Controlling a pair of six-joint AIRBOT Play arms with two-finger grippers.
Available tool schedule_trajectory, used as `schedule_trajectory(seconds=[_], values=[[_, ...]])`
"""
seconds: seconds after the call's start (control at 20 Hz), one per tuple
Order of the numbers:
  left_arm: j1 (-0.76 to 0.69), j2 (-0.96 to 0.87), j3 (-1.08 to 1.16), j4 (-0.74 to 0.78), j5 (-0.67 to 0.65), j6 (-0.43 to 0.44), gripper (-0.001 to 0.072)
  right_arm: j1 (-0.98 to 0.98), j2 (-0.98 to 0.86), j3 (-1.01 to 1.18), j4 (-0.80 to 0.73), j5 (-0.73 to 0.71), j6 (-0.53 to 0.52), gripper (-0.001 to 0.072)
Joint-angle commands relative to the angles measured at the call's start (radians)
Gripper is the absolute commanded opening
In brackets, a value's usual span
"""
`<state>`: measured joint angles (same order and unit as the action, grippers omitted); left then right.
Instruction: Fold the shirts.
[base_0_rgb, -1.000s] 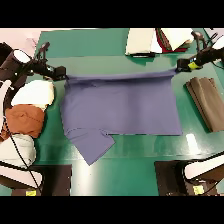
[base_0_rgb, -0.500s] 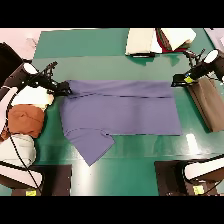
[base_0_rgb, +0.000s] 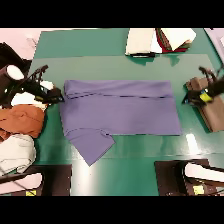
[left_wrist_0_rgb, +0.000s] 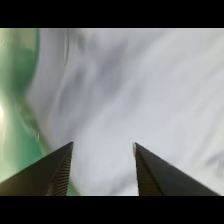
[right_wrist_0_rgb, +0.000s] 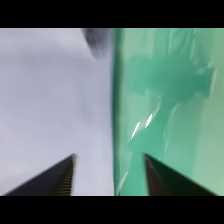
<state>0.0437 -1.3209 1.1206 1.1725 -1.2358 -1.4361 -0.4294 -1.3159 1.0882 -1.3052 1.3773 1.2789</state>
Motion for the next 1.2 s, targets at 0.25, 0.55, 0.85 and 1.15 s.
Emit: schedule_trajectory(seconds=[0.25, 0.55, 0.85, 1.15], values=[[0.0, 0.379, -0.433, 0.021, 0.024, -0.06, 0.0458, -0.151, 0.196, -0.475, 0.116, -0.048, -0.032, 0.0503], [0.0, 0.396, -0.482, 0.015, 0.023, -0.06, 0.0458, -0.122, 0.153, -0.509, 0.18, -0.091, -0.079, 0.0214], [-0.001, 0.425, -0.691, -0.207, 0.087, -0.007, 0.0363, -0.019, 0.328, -0.509, 0.179, -0.129, -0.09, 0.0017], [0.0, 0.441, -0.797, -0.314, 0.124, 0.033, 0.0363, -0.013, 0.404, -0.509, 0.18, -0.125, -0.083, 0.0018]])
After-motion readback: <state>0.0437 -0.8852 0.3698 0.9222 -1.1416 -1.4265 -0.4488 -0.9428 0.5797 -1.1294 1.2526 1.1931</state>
